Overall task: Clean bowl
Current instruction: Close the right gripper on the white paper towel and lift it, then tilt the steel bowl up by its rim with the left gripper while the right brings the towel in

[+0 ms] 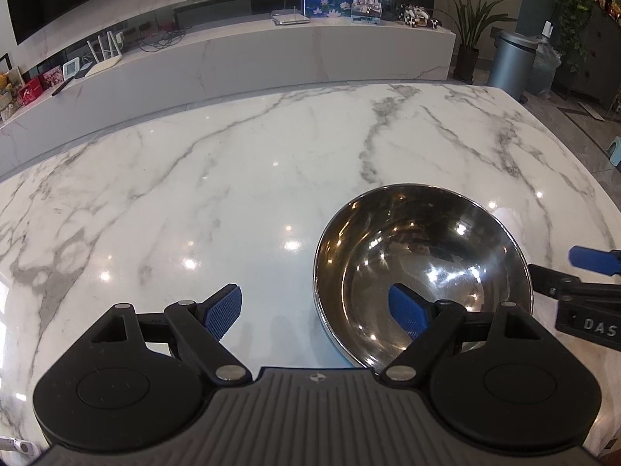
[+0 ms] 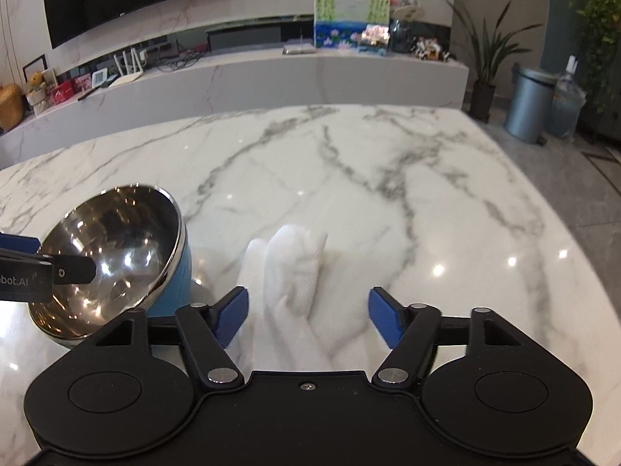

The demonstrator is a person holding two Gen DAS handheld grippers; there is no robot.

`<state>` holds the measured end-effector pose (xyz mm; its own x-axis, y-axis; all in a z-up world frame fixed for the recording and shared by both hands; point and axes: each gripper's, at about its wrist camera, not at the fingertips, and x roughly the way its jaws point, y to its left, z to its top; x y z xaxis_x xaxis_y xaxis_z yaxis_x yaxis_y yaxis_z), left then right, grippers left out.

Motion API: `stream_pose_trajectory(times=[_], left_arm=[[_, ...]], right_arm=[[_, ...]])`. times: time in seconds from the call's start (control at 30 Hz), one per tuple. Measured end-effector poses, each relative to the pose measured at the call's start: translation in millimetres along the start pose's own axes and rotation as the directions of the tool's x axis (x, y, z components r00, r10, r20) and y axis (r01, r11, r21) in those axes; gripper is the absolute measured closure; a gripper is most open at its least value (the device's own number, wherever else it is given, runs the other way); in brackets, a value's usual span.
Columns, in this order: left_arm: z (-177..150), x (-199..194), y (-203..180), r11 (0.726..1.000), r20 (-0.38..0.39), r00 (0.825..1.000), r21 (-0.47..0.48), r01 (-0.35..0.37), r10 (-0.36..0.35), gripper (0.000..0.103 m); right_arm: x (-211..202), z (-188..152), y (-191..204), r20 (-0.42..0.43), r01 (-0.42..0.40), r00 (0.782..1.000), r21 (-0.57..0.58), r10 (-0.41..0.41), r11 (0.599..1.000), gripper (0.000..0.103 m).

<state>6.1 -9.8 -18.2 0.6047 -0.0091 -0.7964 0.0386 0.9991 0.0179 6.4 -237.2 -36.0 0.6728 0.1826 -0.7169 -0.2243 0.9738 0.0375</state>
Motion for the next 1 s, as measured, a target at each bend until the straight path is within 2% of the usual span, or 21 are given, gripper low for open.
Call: stream_pose_trajectory(times=[0.27, 0.33, 0.6, 0.7, 0.87, 1.0], left_arm=[[-1, 3, 1, 1.000, -0.019, 1.000, -0.002, 0.001, -0.001, 0.020], [-1, 4, 1, 1.000, -0.022, 1.000, -0.001, -0.001, 0.001, 0.020], [-2, 6, 1, 1.000, -0.034, 0.999, 0.000, -0.005, 0.005, 0.020], [-2, 6, 1, 1.000, -0.036, 0.999, 0.002, -0.006, 0.006, 0.020], [-2, 7, 2, 1.000, -0.041, 0.999, 0.004, -0.009, 0.009, 0.020], [-2, 6, 2, 1.000, -0.041, 0.999, 0.001, -0.010, 0.010, 0.020]], right_arm=[[9, -5, 7, -0.038, -0.038, 0.999, -0.006, 0.038, 0.999, 0.056], [10, -5, 7, -0.043, -0.047, 0.998, -0.006, 0.047, 0.999, 0.063], [12, -6, 10, -0.061, -0.080, 0.995, -0.004, 0.080, 0.997, 0.078], [13, -6, 11, -0.068, -0.093, 0.993, -0.003, 0.093, 0.996, 0.087], [7, -5, 18, -0.042, -0.072, 0.997, -0.049, 0.070, 0.996, 0.091], [-8, 0, 21, 0.031, -0.049, 0.998, -0.072, 0.052, 0.996, 0.092]])
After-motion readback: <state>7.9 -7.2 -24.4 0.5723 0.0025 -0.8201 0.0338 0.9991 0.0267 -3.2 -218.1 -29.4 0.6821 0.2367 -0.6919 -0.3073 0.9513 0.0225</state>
